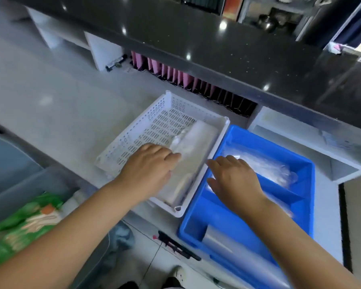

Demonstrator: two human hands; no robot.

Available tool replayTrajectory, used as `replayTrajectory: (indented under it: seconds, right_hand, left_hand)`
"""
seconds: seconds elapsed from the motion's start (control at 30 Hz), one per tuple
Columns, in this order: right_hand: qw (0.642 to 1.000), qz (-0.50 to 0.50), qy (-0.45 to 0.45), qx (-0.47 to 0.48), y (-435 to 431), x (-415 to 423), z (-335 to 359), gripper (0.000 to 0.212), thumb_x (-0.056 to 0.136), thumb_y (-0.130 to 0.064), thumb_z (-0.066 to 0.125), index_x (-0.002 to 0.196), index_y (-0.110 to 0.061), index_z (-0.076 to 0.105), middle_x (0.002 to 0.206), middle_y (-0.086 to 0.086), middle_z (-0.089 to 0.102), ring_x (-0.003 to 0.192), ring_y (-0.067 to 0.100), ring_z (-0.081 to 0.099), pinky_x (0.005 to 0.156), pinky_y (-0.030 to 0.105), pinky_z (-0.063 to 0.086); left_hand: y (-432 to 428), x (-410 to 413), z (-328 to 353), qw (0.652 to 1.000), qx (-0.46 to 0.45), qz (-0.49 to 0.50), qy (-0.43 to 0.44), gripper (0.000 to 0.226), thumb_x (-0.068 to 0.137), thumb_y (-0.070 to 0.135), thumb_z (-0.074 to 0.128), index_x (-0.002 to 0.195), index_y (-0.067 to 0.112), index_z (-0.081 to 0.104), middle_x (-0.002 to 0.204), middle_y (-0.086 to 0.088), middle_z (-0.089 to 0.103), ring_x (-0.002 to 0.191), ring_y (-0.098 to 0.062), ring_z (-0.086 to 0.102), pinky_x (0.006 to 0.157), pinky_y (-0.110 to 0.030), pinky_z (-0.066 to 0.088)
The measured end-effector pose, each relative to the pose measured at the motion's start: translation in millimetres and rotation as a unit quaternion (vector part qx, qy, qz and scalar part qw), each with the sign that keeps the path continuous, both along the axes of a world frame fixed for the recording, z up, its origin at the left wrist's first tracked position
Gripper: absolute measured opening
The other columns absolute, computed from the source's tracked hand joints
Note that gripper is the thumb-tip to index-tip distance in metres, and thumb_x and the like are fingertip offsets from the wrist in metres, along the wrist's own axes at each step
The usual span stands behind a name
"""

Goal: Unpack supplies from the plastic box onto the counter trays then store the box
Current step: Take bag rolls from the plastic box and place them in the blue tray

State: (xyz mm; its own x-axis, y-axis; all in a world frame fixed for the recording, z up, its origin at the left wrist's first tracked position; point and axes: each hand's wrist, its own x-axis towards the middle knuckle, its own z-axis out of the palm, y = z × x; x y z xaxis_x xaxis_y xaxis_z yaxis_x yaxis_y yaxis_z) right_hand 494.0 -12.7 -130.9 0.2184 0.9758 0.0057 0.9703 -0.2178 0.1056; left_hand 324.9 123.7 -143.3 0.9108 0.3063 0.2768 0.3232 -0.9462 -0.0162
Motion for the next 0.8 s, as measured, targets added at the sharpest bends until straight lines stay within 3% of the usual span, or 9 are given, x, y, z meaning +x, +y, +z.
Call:
replayTrajectory:
  seconds: [0.13,0.27,0.43,0.6,0.67,0.8]
  right_hand:
    - [0.997,0.068,-0.038,0.014,52.5,-79.9,9.9,0.022,0.065,-0.023,0.074,0.083,-0.013,0.067,0.069,0.005,0.064,0.064,0.029,0.061,0.054,0.033,0.048]
    - [0.991,0.133,-0.025,0.019,101.8,-174.5,0.1,0.013,0.063,-0.015,0.072,0.074,-0.014,0.066,0.062,0.005,0.061,0.057,0.027,0.056,0.049,0.031,0.046]
    - [0.980,0.195,0.001,-0.042,156.7,-294.2,-34.5,0.014,0.072,-0.019,0.066,0.084,-0.012,0.068,0.073,0.007,0.067,0.067,0.029,0.062,0.056,0.032,0.048]
    - [0.966,0.230,0.033,-0.117,197.7,-382.9,-77.6,0.016,0.070,-0.017,0.068,0.084,-0.009,0.069,0.073,0.012,0.067,0.069,0.032,0.063,0.057,0.035,0.051]
    - [0.963,0.234,0.044,-0.129,208.1,-402.6,-99.2,0.015,0.069,-0.016,0.068,0.084,-0.011,0.069,0.074,0.010,0.067,0.069,0.032,0.063,0.056,0.034,0.049]
    - [0.954,0.233,0.072,-0.174,220.7,-420.3,-155.1,0.026,0.085,-0.021,0.049,0.108,-0.017,0.062,0.098,0.005,0.066,0.091,0.027,0.061,0.073,0.033,0.048]
  left_hand:
    - [32.3,-107.4,5.1,0.991,-0.028,0.128,0.015,0.044,0.065,0.020,0.075,0.108,0.013,0.066,0.089,-0.001,0.071,0.081,-0.026,0.066,0.077,-0.034,0.051]
    - [59.3,-223.4,2.2,0.969,-0.047,0.238,0.042,0.050,0.059,0.024,0.081,0.105,0.014,0.067,0.088,-0.004,0.072,0.078,-0.028,0.067,0.071,-0.036,0.053]
    - [86.8,-361.6,-22.7,0.937,-0.113,0.326,0.059,0.044,0.071,0.022,0.074,0.112,0.013,0.064,0.100,-0.010,0.069,0.093,-0.032,0.064,0.085,-0.042,0.048]
    - [99.5,-467.6,-70.5,0.899,-0.156,0.395,0.107,0.040,0.085,0.026,0.055,0.124,0.019,0.055,0.115,-0.005,0.063,0.109,-0.028,0.057,0.095,-0.037,0.040]
    - [101.4,-494.4,-92.1,0.884,-0.172,0.410,0.142,0.038,0.088,0.031,0.047,0.126,0.024,0.051,0.119,0.000,0.061,0.112,-0.023,0.054,0.094,-0.033,0.038]
    - [101.9,-521.0,-136.4,0.860,-0.229,0.427,0.161,0.040,0.088,0.028,0.047,0.128,0.024,0.049,0.122,0.000,0.060,0.109,-0.022,0.056,0.089,-0.034,0.041]
